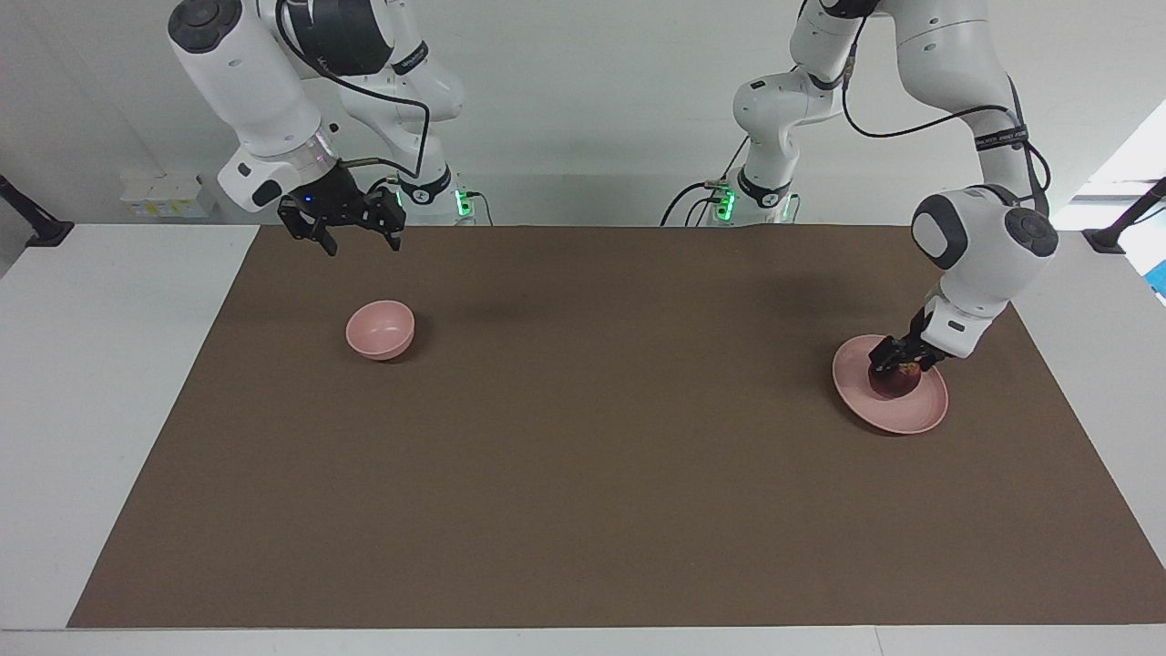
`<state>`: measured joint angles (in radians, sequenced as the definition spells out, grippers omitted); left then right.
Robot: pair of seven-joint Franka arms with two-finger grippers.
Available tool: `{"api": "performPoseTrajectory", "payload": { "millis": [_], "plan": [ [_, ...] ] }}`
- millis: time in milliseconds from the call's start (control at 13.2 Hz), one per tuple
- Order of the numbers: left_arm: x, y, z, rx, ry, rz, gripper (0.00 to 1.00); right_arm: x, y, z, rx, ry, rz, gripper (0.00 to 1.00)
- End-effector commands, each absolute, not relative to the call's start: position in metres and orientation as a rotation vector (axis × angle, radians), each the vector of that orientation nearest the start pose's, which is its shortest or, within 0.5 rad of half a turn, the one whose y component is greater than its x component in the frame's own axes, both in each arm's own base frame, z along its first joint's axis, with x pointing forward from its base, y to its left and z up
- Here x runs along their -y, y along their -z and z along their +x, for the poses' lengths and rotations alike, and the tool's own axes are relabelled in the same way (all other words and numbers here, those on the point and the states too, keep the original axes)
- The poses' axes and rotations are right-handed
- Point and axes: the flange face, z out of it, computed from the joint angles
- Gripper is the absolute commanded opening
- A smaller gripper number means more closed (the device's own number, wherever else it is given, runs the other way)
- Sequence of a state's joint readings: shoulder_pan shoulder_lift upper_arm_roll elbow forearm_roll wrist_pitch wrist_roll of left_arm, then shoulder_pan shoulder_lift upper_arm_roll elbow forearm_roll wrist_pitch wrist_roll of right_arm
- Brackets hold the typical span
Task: Move apple from plate to bowl
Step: 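Lift the apple with the left gripper while the right gripper reaches inward, then carry the apple toward the right gripper while the right gripper approaches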
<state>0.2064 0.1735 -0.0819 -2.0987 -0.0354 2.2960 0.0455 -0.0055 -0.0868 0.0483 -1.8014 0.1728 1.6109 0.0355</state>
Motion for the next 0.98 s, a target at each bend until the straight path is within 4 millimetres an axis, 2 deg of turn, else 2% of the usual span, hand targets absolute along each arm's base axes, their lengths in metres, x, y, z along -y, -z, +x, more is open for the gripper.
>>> {"api": "performPoseTrajectory", "payload": {
  "millis": [0,75,226,302,528,679,755,906],
  "plan": [
    [-0.071,-0.341,0.567,0.143,0.095,-3.178,1.00,-0.048,-0.552,0.517,-0.019,-0.181,-2.864,1.00],
    [-0.072,-0.340,0.567,0.143,0.093,-3.178,1.00,-0.052,-0.548,0.519,-0.037,-0.174,-2.821,1.00],
    [-0.067,-0.340,0.567,0.150,0.078,-3.180,0.09,-0.061,-0.531,0.524,-0.084,-0.194,-2.704,1.00],
    [-0.066,-0.340,0.566,0.157,0.068,-3.181,0.00,-0.066,-0.526,0.527,-0.101,-0.201,-2.658,1.00],
    [-0.058,-0.343,0.571,0.106,0.082,-3.182,0.00,-0.098,-0.510,0.540,-0.118,-0.204,-2.527,1.00],
    [-0.051,-0.353,0.575,0.086,0.113,-3.181,0.00,-0.128,-0.502,0.546,-0.128,-0.185,-2.483,1.00],
    [-0.043,-0.378,0.581,0.062,0.185,-3.174,0.00,-0.145,-0.501,0.547,-0.155,-0.189,-2.466,1.00],
    [-0.030,-0.420,0.584,0.022,0.202,-3.174,0.00,-0.162,-0.504,0.547,-0.204,-0.167,-2.459,1.00]
  ]
}}
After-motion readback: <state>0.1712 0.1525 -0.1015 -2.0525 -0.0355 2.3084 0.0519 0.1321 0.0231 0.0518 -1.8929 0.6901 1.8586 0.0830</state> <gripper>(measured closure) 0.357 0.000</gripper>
